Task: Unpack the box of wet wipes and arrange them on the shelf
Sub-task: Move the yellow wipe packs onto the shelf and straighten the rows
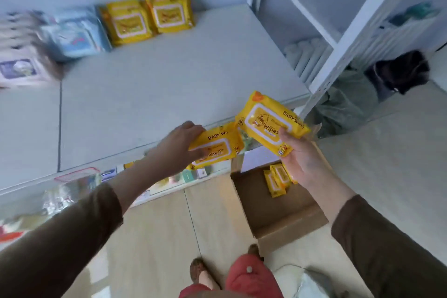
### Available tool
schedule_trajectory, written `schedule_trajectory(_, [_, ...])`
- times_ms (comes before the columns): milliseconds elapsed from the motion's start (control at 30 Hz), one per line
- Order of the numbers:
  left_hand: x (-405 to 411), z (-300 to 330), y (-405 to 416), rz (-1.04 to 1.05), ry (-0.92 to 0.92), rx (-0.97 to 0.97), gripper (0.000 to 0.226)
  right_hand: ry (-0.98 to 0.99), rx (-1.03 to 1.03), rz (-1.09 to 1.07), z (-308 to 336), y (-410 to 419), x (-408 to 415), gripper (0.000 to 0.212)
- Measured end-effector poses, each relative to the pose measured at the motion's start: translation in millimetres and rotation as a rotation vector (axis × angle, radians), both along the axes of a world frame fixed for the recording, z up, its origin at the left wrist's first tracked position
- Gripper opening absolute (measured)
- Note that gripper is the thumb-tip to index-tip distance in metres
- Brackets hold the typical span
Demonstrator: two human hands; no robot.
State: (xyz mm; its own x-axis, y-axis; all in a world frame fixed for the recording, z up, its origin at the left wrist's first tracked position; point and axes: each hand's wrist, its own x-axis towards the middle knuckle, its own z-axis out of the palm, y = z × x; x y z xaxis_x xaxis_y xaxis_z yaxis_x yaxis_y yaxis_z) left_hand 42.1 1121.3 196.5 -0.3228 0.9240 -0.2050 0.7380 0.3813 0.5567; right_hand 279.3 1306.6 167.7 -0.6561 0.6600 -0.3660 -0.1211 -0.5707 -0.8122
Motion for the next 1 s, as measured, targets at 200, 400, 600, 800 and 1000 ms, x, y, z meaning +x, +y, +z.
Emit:
schedule_trajectory(200, [-104, 41, -4, 0.152, 0.136, 0.07, 0.026, -0.029, 0.187, 0.154, 43, 22, -109, 0.05])
schedule_trajectory(400, [-215, 58, 41, 0.273, 0.232, 0.026, 0.027, -0.107, 0.364, 0.275, 50, 81, -215, 0.045])
schedule_trajectory(600, [-309, 56, 95, 0.365, 0.301, -0.055, 0.034, -0.217, 0.457, 0.365, 36, 158, -320, 0.047])
schedule_trajectory(800, [-366, 42, 140, 0.325, 0.316, -0.14, 0.038, -0.299, 0.497, 0.44, 21, 205, -416, 0.034])
schedule_trajectory(1000, [-400, 29, 152, 0.323, 0.401, -0.122, 0.045, -0.376, 0.591, 0.421, -3, 215, -466, 0.053])
